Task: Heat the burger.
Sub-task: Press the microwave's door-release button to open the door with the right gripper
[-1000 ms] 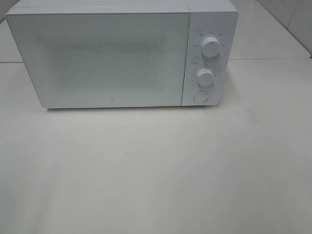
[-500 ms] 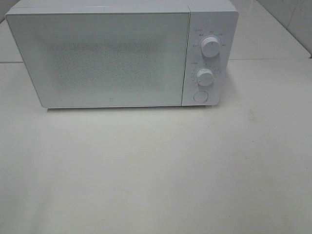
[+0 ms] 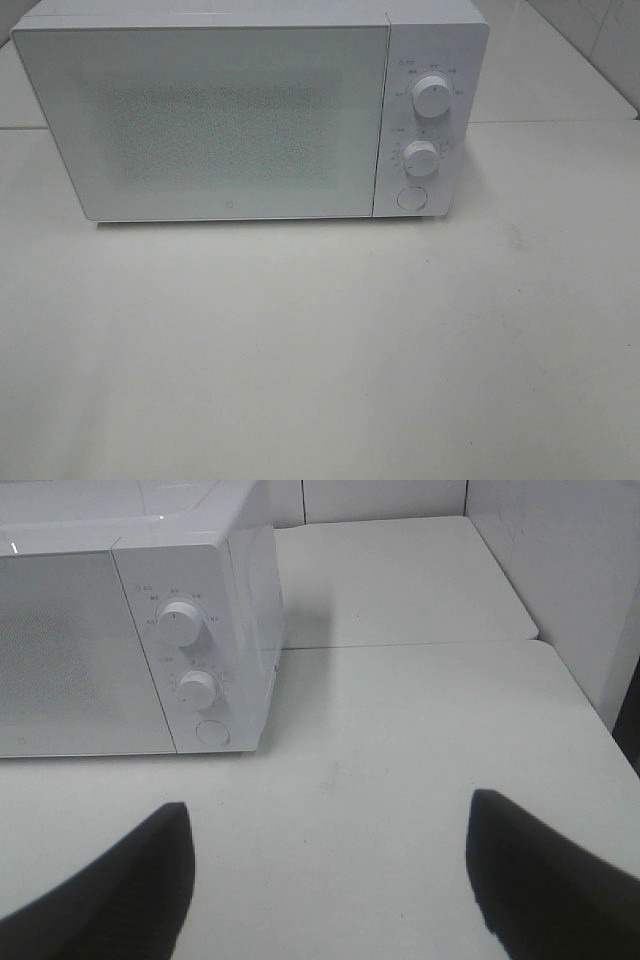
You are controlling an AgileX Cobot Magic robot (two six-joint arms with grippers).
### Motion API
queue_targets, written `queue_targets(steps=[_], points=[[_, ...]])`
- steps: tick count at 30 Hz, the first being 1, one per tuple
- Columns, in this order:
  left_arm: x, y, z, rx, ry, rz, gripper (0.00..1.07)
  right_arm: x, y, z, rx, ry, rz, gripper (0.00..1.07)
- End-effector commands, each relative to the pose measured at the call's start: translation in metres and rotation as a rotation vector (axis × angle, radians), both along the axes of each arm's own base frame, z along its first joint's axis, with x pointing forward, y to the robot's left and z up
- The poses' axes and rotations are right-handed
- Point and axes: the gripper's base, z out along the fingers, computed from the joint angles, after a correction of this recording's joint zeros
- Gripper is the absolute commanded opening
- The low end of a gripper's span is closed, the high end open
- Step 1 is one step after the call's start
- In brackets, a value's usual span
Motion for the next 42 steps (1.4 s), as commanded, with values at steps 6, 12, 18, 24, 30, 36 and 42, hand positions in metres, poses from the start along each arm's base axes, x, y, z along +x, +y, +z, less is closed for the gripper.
queue_targets(steps=[6, 12, 18, 24, 30, 36, 42], points=[[-0.002, 0.0, -0.001, -0.006, -0.022, 0.003, 0.98, 0.037, 0.002, 0.0, -0.014, 0.017, -0.004, 0.74], [-0.002, 0.0, -0.001, -0.006, -0.022, 0.003, 0.98, 0.065, 0.004, 0.005, -0.015, 0.009, -0.002, 0.74], [-0.002, 0.0, -0.001, -0.006, -0.022, 0.003, 0.98, 0.101, 0.006, 0.002, -0.002, 0.04, -0.004, 0.74], [-0.002, 0.0, -0.001, -0.006, -0.022, 0.003, 0.98, 0.127, 0.008, -0.012, -0.002, 0.0, 0.0, 0.74], [-0.002, 0.0, -0.001, -0.006, -0.022, 0.003, 0.98, 0.148, 0.01, -0.036, 0.001, -0.046, 0.005, 0.74], [-0.002, 0.0, -0.001, -0.006, -0.022, 0.003, 0.98, 0.167, 0.011, -0.051, 0.002, -0.065, 0.008, 0.74], [-0.002, 0.0, -0.001, -0.006, -0.022, 0.003, 0.98, 0.182, 0.012, -0.062, -0.027, -0.061, 0.019, 0.74]])
